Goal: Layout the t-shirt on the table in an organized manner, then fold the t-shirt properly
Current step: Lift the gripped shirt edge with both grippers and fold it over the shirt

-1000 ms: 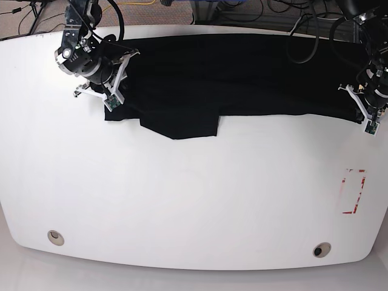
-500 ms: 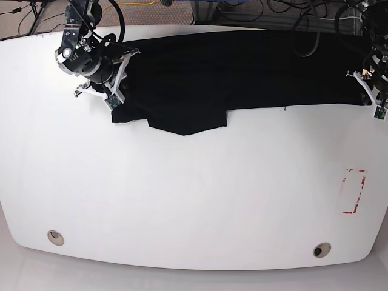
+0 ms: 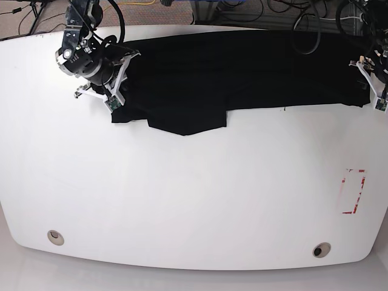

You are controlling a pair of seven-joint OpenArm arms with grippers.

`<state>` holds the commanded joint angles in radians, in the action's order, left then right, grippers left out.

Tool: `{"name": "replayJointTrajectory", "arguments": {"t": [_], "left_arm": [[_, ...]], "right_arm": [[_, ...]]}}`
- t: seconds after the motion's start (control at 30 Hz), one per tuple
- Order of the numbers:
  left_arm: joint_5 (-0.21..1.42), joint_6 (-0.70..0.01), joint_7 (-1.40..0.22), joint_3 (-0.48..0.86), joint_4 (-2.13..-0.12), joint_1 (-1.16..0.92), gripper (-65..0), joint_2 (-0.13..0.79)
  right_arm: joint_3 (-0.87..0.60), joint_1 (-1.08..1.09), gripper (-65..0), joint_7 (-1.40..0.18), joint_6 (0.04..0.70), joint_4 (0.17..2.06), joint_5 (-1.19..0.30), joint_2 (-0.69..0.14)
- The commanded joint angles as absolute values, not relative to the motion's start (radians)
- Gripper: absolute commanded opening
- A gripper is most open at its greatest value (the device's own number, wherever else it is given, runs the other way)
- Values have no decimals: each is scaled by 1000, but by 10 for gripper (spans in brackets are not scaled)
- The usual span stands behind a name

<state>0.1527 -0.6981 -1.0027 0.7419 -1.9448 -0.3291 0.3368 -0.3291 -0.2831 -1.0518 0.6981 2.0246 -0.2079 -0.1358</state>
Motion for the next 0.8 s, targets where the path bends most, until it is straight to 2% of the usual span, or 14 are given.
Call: {"name": "replayJointTrajectory", "arguments": {"t": [0.2, 0.3, 0.33, 0.4, 0.47, 0.53, 0.63, 0.77, 0.8], "left_arm": [[211, -698, -1044, 794, -1948, -326, -283, 295], [189, -698, -1044, 802, -1946, -326, -283, 268], [171, -698, -1044, 803, -1939, -328, -285, 255], [148, -698, -1043, 803, -1913, -328, -285, 237], [130, -698, -1040, 803, -1876, -325, -286, 228], [116, -698, -1013, 803, -1831, -325, -299, 226], [96, -698, -934, 803, -1736, -325, -382, 226], [76, -698, -891, 794, -1641, -318, -472, 228], [68, -698, -878, 782, -1613, -305, -500, 229]], "right_arm": [[-438, -219, -526, -1055, 698, 2025, -213, -122], [-455, -209, -458, -1056, 698, 2026, -216, -133], [-455, -200, -401, -1063, 698, 2028, -225, -131], [-456, -193, -349, -1075, 698, 2029, -268, -130], [-456, -191, -322, -1095, 698, 2031, -329, -128], [-456, -191, -325, -1118, 698, 2029, -414, -127], [-456, -193, -373, -1136, 698, 2012, -559, -90], [-455, -189, -465, -1135, 698, 1971, -565, -53], [-453, -189, -504, -1132, 698, 1946, -545, -41]]}}
